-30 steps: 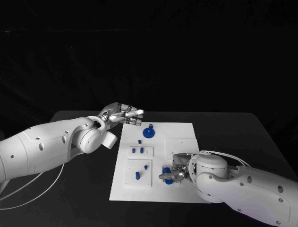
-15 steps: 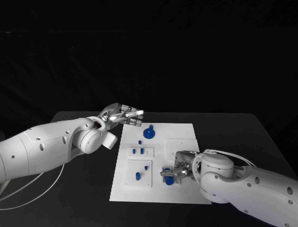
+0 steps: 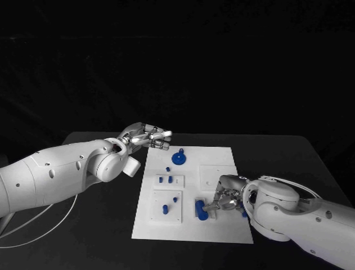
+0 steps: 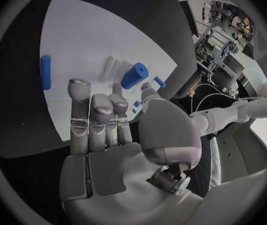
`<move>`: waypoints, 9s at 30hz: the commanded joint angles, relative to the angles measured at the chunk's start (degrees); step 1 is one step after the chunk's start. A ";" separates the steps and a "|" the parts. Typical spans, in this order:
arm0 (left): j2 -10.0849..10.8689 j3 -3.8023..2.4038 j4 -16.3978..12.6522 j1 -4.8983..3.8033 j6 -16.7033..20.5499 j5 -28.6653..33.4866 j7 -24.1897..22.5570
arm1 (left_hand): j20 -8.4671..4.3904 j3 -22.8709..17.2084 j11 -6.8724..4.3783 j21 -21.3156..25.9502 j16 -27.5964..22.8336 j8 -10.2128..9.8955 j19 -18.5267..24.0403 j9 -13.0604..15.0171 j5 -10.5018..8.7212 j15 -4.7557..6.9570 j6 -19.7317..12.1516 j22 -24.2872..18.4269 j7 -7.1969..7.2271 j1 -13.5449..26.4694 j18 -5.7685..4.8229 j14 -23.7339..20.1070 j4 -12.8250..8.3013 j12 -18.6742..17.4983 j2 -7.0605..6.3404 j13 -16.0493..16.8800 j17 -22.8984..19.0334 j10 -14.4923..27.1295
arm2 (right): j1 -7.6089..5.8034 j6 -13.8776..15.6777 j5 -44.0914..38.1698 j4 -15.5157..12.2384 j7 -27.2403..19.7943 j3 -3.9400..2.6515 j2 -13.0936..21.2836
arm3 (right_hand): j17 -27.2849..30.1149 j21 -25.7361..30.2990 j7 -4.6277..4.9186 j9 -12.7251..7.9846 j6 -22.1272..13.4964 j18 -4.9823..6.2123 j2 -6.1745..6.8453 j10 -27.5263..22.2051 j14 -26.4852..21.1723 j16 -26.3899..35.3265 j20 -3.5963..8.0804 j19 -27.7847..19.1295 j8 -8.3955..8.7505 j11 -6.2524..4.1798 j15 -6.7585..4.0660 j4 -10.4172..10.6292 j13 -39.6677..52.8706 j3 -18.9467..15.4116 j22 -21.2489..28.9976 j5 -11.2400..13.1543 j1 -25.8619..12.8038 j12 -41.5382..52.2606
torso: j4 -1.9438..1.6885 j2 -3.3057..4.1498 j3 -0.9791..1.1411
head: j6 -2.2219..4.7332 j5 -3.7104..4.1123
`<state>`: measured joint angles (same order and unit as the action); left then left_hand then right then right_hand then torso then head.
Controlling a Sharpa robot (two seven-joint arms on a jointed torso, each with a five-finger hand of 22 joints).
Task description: Assemble the parts on the task board
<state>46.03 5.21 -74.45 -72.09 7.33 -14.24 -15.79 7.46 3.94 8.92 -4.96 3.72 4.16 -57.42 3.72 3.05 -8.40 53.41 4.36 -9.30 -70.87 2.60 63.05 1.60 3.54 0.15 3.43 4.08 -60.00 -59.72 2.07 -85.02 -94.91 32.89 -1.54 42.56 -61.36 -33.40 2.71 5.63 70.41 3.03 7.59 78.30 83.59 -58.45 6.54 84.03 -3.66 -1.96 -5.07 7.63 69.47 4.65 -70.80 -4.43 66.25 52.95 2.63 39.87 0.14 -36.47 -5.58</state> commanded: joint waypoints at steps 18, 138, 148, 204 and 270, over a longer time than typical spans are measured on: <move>-0.14 -0.04 0.10 -0.09 -0.78 -0.10 -0.21 | 0.10 0.16 -0.03 -0.15 -0.19 0.38 0.19 0.02 0.08 0.07 0.01 0.05 -0.43 0.00 1.01 -0.30 0.20 -0.11 0.25 0.09 0.06 0.42 | 0.34 -2.50 3.96 -0.30 -7.59 -0.09 1.14 | -0.74 -0.17 -1.26 14.10 1.02 0.05 1.33 -0.38 -0.03 -0.69 -0.07 2.65 -0.03 -0.62 -0.08 -3.25 -0.36 -0.33 -1.40 -5.81 5.20 2.69 | -0.04 -0.01 -0.08 | -0.31 -0.22; 0.17 0.09 -1.08 0.05 0.50 0.07 -1.90 | -0.11 0.34 -0.08 -0.21 -0.13 0.48 0.15 0.03 0.06 0.32 0.33 0.07 -0.31 -0.37 0.80 0.54 -0.57 -0.10 0.31 0.09 0.19 -0.32 | 0.42 -0.39 16.18 9.49 -2.94 -4.58 10.65 | -0.19 -1.63 0.22 8.52 -2.73 0.79 -0.34 1.81 -0.11 -2.17 -0.63 2.72 0.05 0.34 0.46 -1.51 3.29 3.87 -0.78 -1.35 1.59 8.30 | 0.24 -0.06 0.26 | 0.10 2.41; 0.00 0.12 -0.97 0.19 0.09 0.09 -1.76 | -0.11 0.34 -0.08 -0.21 -0.13 0.48 0.15 0.03 0.06 0.32 0.33 0.07 -0.31 -0.37 0.80 0.54 -0.57 -0.10 0.31 0.09 0.19 -0.32 | 2.72 -3.09 16.21 9.23 0.40 -3.85 9.52 | 0.27 -0.67 0.57 7.11 -3.93 0.94 1.14 1.32 -0.18 -1.61 -0.88 2.66 0.04 0.58 0.68 3.96 2.70 3.33 -0.43 0.76 -0.42 7.55 | -0.10 0.01 0.16 | -0.07 3.25; 0.53 0.22 -0.76 0.37 -0.38 0.09 -0.91 | -0.18 0.70 -0.12 -0.17 -0.14 0.44 0.17 0.03 0.04 0.33 0.41 0.07 -0.29 -0.18 0.68 0.54 -0.47 -0.09 0.96 0.09 0.17 -0.43 | 6.13 4.10 28.46 11.23 -2.54 -4.73 8.81 | 0.92 -0.38 -0.70 9.94 -0.94 0.34 -8.49 1.27 -0.18 -1.01 -0.24 2.66 0.00 -0.45 0.03 -17.96 2.07 19.47 -0.33 -9.29 -3.83 6.85 | 0.14 -0.07 -0.05 | -0.14 3.13; -0.27 0.22 -0.84 0.40 0.25 0.46 -1.38 | -0.36 1.41 -0.18 -0.48 -0.13 0.42 -0.11 0.02 -0.03 0.51 0.33 0.09 -0.29 0.05 0.63 1.14 -0.96 -0.10 1.81 0.08 0.21 -0.70 | 6.31 -3.61 18.06 10.45 2.85 -5.85 -3.99 | 1.30 0.65 -0.87 8.80 -0.87 0.25 -8.80 0.77 -0.26 -0.40 -0.06 2.60 0.02 -0.62 -0.13 -16.09 1.67 15.33 0.43 -11.30 -4.20 6.07 | 0.09 0.01 -0.01 | -0.38 2.25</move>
<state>45.87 5.46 -75.21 -71.70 8.12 -14.19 -16.84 7.46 5.04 8.71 -5.18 3.72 4.38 -57.42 3.72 3.05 -7.89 53.62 4.39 -9.51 -70.94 2.61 63.98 0.49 3.54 1.74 3.43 4.22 -60.20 -53.71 0.84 -66.29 -84.47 34.84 -7.66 38.68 -60.05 -32.92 1.97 14.48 69.33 3.04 -1.07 79.14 83.24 -59.01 5.92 84.03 -3.32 -2.35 -4.82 -8.47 71.20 20.23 -70.44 -15.97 62.31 59.22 2.71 39.85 0.15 -36.88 -3.27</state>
